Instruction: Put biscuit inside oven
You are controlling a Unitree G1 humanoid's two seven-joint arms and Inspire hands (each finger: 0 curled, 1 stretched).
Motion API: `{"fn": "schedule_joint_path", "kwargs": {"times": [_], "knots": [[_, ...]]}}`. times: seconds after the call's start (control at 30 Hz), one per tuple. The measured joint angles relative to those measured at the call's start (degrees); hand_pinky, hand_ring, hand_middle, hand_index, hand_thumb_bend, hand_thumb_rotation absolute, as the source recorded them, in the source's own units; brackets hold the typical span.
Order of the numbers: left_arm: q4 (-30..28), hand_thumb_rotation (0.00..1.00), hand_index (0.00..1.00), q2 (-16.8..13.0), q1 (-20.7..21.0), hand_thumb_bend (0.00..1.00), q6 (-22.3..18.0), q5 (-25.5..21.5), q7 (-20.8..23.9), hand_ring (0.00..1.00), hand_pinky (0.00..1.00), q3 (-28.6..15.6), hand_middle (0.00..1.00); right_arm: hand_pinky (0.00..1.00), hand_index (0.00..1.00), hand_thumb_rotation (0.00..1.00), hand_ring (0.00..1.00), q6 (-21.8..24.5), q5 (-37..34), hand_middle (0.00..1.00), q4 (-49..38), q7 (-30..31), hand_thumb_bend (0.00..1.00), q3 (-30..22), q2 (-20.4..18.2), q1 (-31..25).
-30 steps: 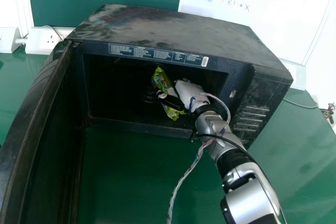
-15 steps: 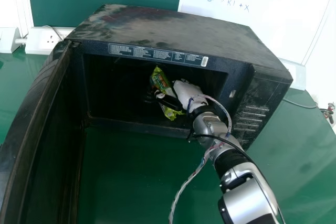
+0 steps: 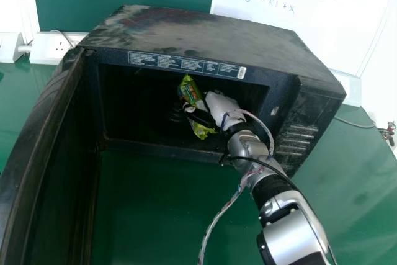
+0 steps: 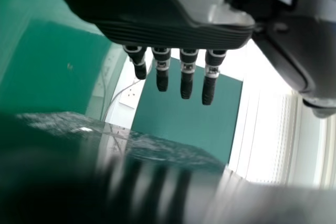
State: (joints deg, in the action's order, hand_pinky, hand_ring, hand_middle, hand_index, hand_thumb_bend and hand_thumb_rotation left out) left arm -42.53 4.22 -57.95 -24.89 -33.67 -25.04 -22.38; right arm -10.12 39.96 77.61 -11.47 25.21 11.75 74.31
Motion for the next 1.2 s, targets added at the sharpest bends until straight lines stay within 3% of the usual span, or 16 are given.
{"fn": "schedule_joint_path", "kwargs": {"times": [0.13, 0.3, 0.9, 1.2], "knots": [[0.72, 1.0, 0.85, 0.07, 0.03, 0.83, -2.64, 3.46, 1.19, 0.82, 0.89, -0.02, 0.84, 0.71, 0.94, 0.87, 0.91, -0.34, -0.28, 0.98, -0.02, -0.3, 0.86, -0.08, 0.01, 0.04], [3.35, 1.0, 0.84, -0.05, 0.53, 0.85, -6.3, 5.81, 1.68, 0.81, 0.88, 0.18, 0.84, 0.8, 0.98, 0.94, 0.98, -0.9, -0.44, 1.0, -0.02, -0.32, 0.94, -0.08, 0.02, 0.04], [4.68, 1.0, 0.84, -0.87, 0.7, 0.91, -8.63, 6.59, 2.81, 0.84, 0.88, 1.01, 0.84, 0.81, 0.98, 0.93, 0.98, -2.57, -0.43, 1.0, -0.08, -1.4, 0.88, -0.02, 0.4, 0.02], [4.68, 1.0, 0.83, -1.16, 0.89, 0.91, -8.62, 6.56, 3.05, 0.87, 0.88, 1.13, 0.84, 0.8, 0.97, 0.95, 0.96, -6.34, -1.26, 1.0, -0.71, -2.75, 0.86, -0.52, 2.77, -1.08]]}}
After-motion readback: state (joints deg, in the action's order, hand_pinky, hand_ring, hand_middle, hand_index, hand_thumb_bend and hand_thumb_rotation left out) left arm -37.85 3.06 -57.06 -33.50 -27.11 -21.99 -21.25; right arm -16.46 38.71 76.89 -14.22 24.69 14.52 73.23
